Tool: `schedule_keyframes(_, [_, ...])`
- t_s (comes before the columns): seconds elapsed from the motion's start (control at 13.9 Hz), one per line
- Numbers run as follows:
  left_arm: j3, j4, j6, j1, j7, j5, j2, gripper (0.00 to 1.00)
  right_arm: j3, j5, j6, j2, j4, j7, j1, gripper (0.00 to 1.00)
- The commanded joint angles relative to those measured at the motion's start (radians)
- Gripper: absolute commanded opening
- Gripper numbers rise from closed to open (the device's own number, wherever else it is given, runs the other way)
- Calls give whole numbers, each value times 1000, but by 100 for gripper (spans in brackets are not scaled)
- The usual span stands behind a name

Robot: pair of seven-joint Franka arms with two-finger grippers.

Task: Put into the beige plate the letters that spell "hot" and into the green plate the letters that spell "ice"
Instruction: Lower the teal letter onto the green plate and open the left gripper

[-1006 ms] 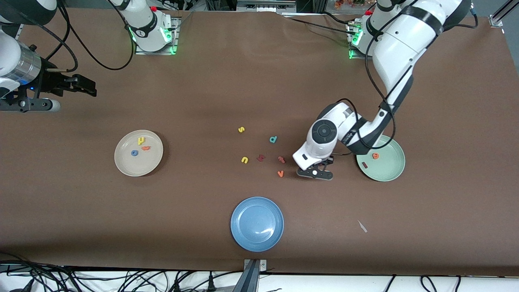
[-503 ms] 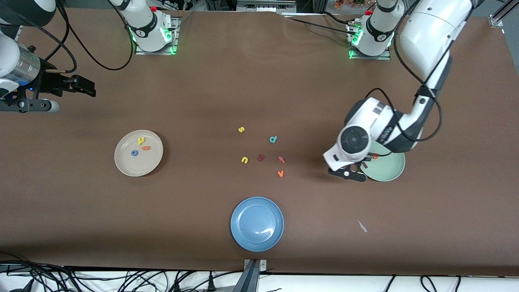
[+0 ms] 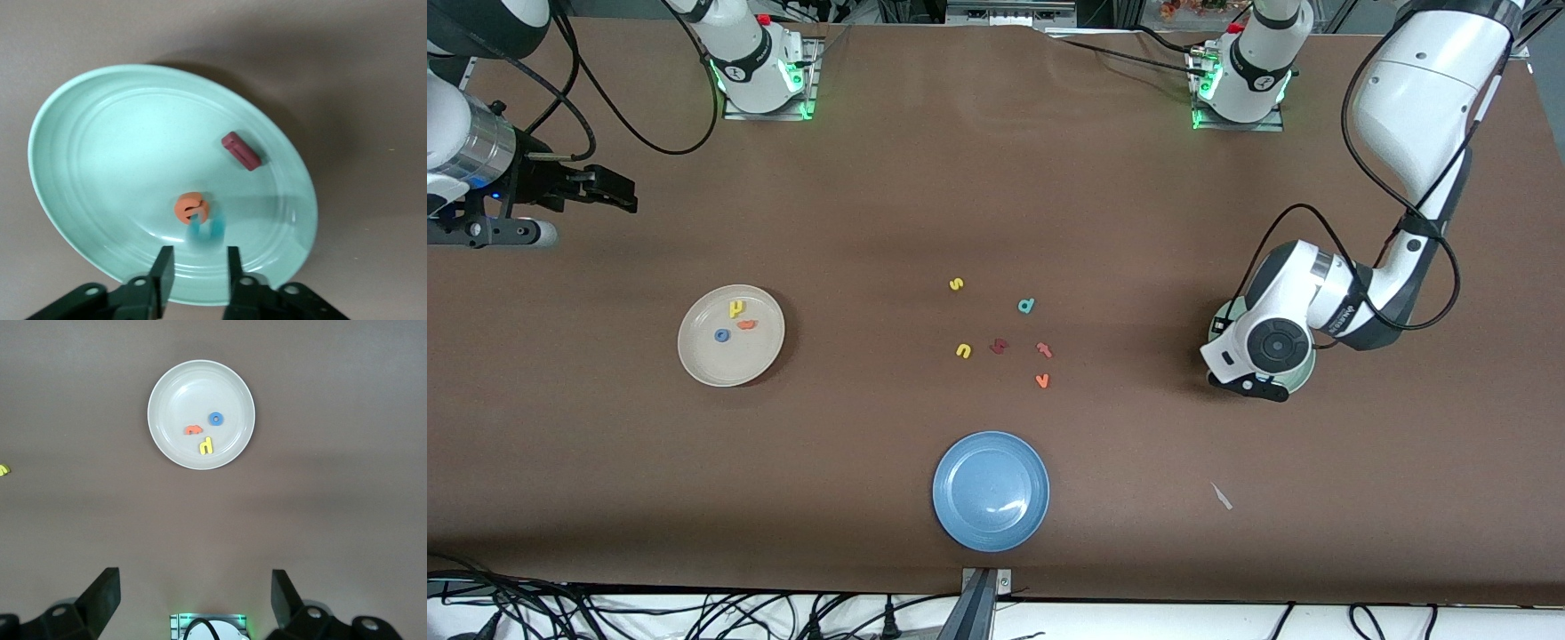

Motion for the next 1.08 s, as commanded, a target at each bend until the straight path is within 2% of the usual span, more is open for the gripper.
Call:
schedule_keyframes(0.0, [-29,3,-6,-10,7,12,-16,100,-4,13,-22,12,30,11,3,100])
schedule_keyframes(0.22, [-124,27,-12,7,5,-30,-50,100,-6,13,-22,12,30,11,3,100])
schedule_keyframes(0.36, [-144,35,-43,5,5,-142,-112,100,-6,13,-22,14,30,12,3,100])
schedule_keyframes(0.57, [-154,40,-110,-2,3,-173,-270,100,-6,13,-22,12,30,12,3,100])
schedule_keyframes(0.72, [-155,99,-147,-1,5,-176,-344,100,-6,13,-22,14,30,11,3,100])
schedule_keyframes(0.86, [-152,213,-215,5,8,-175,-361,100,-6,13,-22,14,30,11,3,100])
schedule_keyframes(1.01, [-146,276,-261,10,28,-176,-364,100,-6,13,-22,15,30,11,3,100])
